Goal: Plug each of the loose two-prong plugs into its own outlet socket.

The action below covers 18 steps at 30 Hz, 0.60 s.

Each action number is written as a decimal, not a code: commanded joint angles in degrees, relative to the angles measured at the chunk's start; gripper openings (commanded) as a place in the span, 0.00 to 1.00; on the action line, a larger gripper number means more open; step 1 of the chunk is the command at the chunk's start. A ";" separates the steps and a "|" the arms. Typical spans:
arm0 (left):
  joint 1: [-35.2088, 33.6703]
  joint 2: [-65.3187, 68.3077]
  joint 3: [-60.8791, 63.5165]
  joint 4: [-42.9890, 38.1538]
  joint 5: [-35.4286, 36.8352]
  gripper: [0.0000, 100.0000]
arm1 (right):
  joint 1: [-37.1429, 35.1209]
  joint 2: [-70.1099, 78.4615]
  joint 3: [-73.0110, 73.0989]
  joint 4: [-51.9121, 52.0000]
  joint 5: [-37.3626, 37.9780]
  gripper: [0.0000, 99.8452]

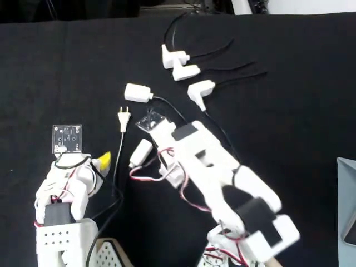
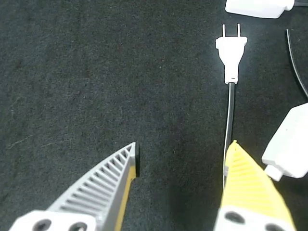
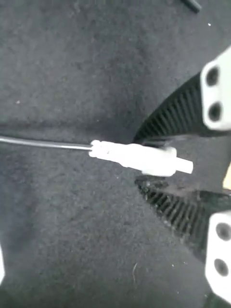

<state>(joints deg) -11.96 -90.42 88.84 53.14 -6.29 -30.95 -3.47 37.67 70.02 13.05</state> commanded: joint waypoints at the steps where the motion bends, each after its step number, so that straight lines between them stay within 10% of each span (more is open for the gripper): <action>1: -0.40 -0.44 -0.75 -1.05 0.09 0.29 | -0.70 3.03 -6.46 3.16 -0.70 0.08; 13: -0.84 -0.44 -0.92 -0.88 0.09 0.29 | -0.88 6.64 -10.77 12.57 -2.11 0.16; 18: -10.95 -0.44 -7.08 6.42 0.09 0.29 | -0.53 6.90 -10.42 12.57 -2.20 0.11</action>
<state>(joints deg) -15.21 -90.42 88.40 54.29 -6.29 -31.21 3.56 29.67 81.98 11.47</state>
